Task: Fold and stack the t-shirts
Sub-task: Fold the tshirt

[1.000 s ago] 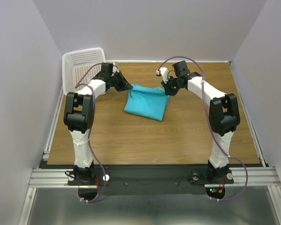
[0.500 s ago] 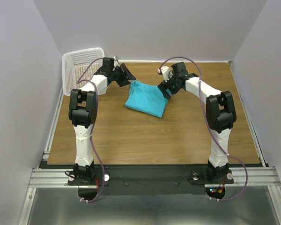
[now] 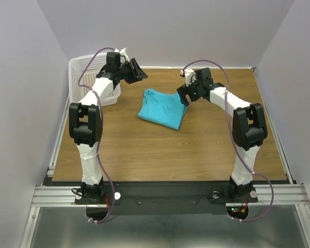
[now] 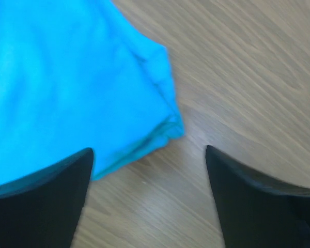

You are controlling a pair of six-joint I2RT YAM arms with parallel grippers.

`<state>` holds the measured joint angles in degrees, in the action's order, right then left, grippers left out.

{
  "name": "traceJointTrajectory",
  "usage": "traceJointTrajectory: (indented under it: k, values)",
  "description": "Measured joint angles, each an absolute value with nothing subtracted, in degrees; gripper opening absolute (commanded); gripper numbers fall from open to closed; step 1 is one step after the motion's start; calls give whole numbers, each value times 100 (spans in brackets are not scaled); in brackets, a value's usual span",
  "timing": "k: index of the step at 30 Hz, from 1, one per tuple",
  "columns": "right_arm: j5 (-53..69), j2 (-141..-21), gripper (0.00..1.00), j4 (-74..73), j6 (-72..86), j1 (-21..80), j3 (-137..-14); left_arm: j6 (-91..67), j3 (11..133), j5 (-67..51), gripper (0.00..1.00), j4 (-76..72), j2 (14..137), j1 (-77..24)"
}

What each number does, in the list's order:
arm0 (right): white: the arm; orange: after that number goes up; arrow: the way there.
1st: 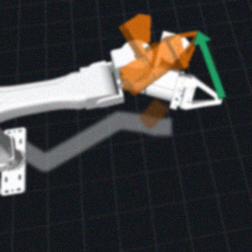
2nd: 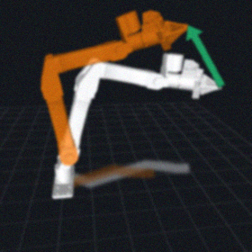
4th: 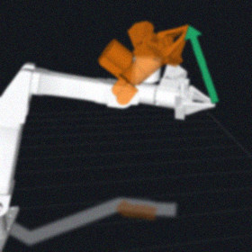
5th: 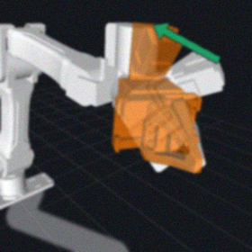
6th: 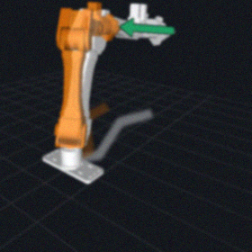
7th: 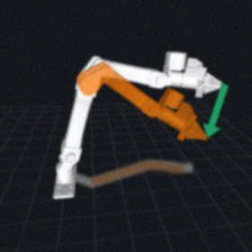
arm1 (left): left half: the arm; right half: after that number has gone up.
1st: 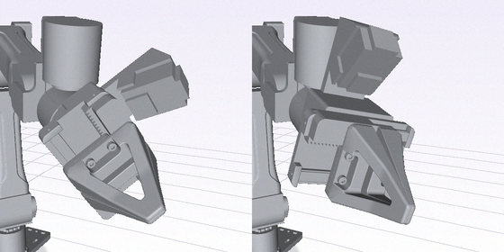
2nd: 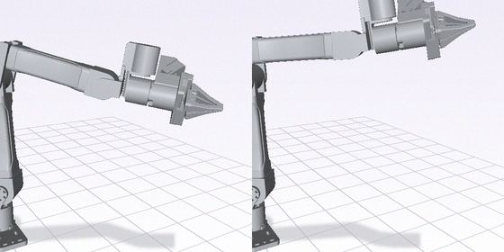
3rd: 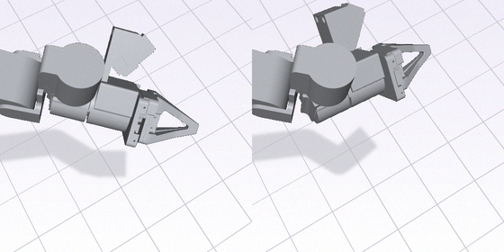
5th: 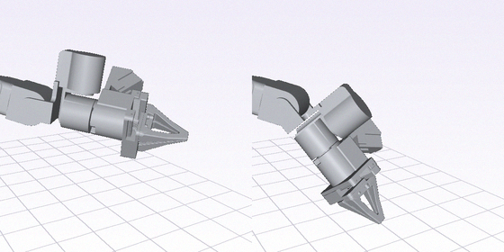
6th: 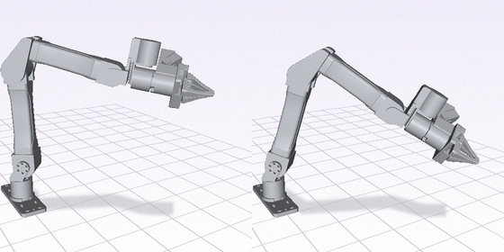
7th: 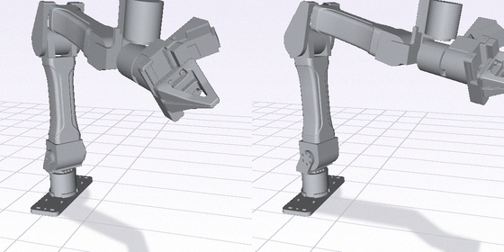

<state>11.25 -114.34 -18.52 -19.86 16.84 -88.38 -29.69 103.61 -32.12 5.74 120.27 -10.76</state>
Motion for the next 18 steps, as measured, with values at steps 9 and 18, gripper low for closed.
traceJointTrajectory:
  k: [9,18]
  values:
    - [2746,-11561,15,-1839,-1404,1621,-8921,-2416,9334,-3970,9,386,11677,-1367]
    - [2845,-12300,11,-1861,-1002,1619,-9253,-2388,9478,-4246,8,272,12639,-1782]
